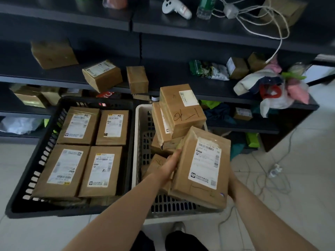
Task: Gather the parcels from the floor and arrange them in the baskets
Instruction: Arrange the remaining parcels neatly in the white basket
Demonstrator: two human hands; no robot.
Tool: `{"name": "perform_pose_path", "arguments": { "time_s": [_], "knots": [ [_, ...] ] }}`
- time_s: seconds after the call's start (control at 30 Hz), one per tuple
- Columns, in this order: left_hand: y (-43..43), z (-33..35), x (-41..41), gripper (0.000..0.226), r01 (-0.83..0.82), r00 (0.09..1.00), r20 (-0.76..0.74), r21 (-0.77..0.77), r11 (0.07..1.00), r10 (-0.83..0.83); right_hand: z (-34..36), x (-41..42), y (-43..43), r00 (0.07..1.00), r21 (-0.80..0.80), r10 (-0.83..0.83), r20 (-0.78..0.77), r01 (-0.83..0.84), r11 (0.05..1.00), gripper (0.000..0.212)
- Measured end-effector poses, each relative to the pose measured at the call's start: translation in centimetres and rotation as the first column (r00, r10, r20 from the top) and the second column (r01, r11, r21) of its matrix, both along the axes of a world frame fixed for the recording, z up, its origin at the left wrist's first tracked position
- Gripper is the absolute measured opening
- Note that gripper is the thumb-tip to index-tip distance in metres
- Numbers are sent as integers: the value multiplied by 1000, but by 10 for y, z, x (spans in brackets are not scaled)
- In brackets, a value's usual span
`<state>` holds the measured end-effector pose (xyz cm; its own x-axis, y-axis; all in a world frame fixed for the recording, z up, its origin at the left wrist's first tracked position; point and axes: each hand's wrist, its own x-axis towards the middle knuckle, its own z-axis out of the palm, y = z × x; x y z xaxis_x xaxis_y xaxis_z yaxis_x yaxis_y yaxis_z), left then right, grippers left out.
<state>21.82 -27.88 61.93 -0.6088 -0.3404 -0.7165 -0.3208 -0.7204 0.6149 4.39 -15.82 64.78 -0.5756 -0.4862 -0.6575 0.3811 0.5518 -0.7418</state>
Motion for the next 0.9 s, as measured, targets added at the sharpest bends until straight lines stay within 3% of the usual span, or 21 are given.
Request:
{"name": "perform_pose_path", "arguments": {
  "time_s": [0.07, 0.17, 0.3, 0.37, 0.47, 0.53, 0.6, 0.77, 0.9],
  "knots": [
    [-10, -1, 8, 89, -13, 999, -31, 8, 1000, 13, -5, 15, -3, 1000, 10, 23, 15, -23, 1000, 40],
    [-31, 5, 23, 64, -17, 999, -32, 48, 999, 19, -1, 43, -12, 997, 83, 71, 13, -72, 994, 51],
    [-50, 17, 47, 64, 6, 998, -63, 77, 997, -2, -5, 70, -22, 993, 102, 116, -8, -115, 988, 60],
    [-56, 23, 63, 62, 17, 999, -46, 40, 999, -15, -6, 84, -28, 994, 98, 111, -11, -109, 989, 77],
    [-64, 32, 89, 54, -62, 998, 13, -54, 997, 63, 2, 108, -39, 989, 71, 45, -139, -36, 997, 93],
    [-71, 32, 104, 68, -129, 987, 86, -95, 987, 137, 6, 121, -47, 968, 129, 67, -241, -36, 991, 98],
    [-77, 33, 117, 79, -166, 976, 115, -138, 976, 182, 8, 133, -53, 935, 177, 106, -340, -47, 983, 90],
    [-68, 51, 144, 79, -75, 997, -26, -105, 992, 73, 8, 155, -69, 849, 225, 136, -510, -21, 974, 83],
    [-71, 38, 170, 91, -178, 983, 16, -100, 979, 181, 3, 166, -74, 797, 326, 181, -576, 20, 945, 75]
  ]
}}
